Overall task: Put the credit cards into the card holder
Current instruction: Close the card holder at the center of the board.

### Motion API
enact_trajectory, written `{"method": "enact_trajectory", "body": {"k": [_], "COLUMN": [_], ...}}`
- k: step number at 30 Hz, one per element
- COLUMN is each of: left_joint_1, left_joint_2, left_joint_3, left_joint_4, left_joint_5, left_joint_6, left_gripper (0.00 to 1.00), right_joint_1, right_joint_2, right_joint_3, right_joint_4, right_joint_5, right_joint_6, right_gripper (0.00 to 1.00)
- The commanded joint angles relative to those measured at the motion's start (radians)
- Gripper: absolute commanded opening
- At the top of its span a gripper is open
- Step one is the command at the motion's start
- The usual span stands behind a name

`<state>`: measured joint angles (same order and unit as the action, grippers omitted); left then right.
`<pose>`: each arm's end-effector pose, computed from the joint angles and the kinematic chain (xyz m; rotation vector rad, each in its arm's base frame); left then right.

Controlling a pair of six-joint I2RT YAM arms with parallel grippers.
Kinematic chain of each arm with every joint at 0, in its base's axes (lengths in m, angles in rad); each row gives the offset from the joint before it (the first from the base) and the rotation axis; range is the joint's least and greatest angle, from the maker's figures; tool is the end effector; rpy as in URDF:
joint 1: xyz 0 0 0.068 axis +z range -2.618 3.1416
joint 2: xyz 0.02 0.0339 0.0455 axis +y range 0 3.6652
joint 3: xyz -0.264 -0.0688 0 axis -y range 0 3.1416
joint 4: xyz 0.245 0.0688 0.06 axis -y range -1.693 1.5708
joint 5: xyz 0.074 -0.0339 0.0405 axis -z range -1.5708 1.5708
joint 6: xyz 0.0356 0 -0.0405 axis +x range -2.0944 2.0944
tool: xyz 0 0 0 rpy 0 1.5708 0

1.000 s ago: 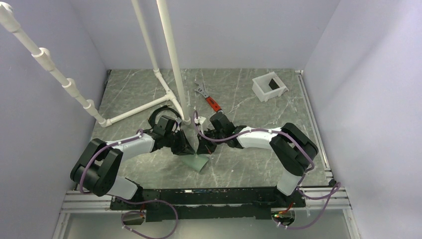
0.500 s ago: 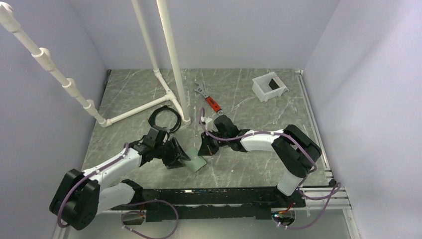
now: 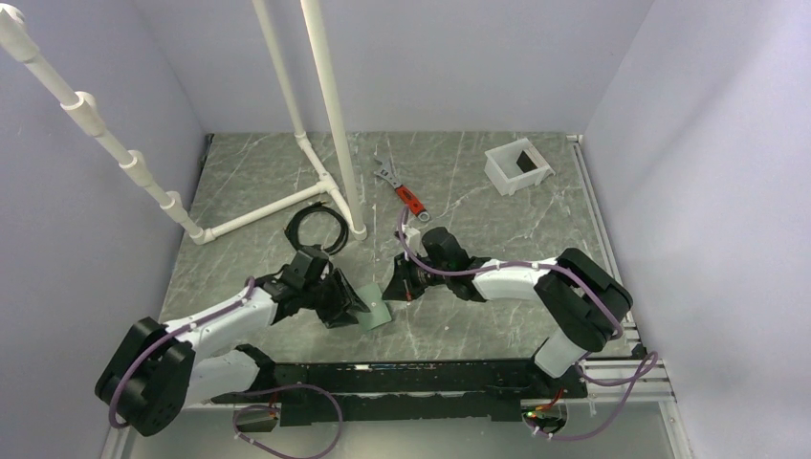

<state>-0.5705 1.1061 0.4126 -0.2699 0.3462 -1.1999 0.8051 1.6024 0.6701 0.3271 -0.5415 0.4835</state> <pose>0.1532 -0.1127 0.1508 -0.7328 2.7550 -1.0056 0.2006 0.2351 0.1569 -0.7187 2.2805 1.2700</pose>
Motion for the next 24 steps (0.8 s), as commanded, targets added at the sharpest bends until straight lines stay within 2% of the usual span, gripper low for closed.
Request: {"method": "enact_trajectory", "body": {"k": [1,7,15,24], "left_joint_1": [-0.020,-0.052,-0.103,-0.118], "left_joint_2": [0.053,0.147,0.247,0.248], "left_joint_3": [0.103,0.142,0.182,0.200], "left_joint_4": [-0.078,-0.078,-0.092,-0.098], "left_joint_5": [-0.097,-0.133,-0.193,-0.209], "left_joint_6": [0.066,0.087,0.086,0.065], "left_gripper": [0.52,0.50,0.44,0.44], "right_joint_1": [0.001,0.000,-0.006,-0.003], "right_joint_2": [-0.039,-0.052,-0.008,0.054], "right_joint_3": [-0.009,-0.026,-0.027,-0.013], "right_joint_4": [0.084,0.112,0.158,0.175], "right_joint_5": [-0.023,-0.041,-0.102,-0.145], "right_joint_6": [0.040,0.050,0.083,0.090], "right_gripper": [0.00,0.00,0.00,0.00]}}
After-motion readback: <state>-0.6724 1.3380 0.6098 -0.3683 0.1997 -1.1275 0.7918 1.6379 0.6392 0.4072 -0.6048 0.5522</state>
